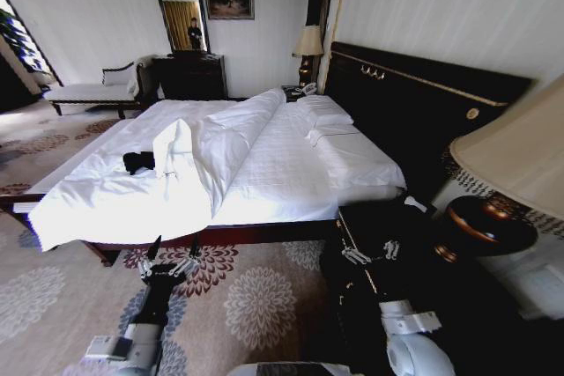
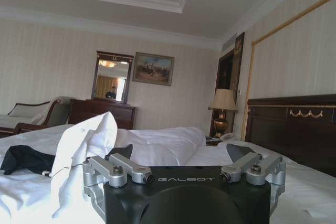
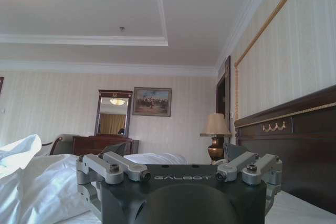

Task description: Fold the clothes on the bed.

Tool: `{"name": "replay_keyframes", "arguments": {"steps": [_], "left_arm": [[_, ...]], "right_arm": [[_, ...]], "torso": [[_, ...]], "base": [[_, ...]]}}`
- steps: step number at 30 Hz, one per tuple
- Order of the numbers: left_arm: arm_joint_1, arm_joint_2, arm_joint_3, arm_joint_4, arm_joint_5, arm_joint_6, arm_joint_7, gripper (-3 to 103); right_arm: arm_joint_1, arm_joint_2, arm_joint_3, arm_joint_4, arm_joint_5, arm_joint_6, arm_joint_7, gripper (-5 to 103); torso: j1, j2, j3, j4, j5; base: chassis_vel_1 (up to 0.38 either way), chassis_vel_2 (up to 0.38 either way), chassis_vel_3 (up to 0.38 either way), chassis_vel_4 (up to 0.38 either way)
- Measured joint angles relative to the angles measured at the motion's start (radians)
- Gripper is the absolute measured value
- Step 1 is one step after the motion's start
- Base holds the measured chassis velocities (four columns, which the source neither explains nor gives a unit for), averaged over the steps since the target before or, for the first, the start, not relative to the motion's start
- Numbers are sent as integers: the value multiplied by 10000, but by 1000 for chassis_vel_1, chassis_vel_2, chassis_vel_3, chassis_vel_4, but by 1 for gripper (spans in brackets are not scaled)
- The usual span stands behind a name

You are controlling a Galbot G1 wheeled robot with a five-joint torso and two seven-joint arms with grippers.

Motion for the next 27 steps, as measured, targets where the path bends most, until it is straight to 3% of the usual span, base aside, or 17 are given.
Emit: {"name": "replay_keyframes", "arguments": {"steps": [27], "left_arm": [[-46,-129,53,178,-479,-37,243,100]], "right_arm": [[155,-165,44,-216,-66,-148,22,100]], "torso": [[3,0,1,0,1]], "base": [[-154,155,150,-151]]}}
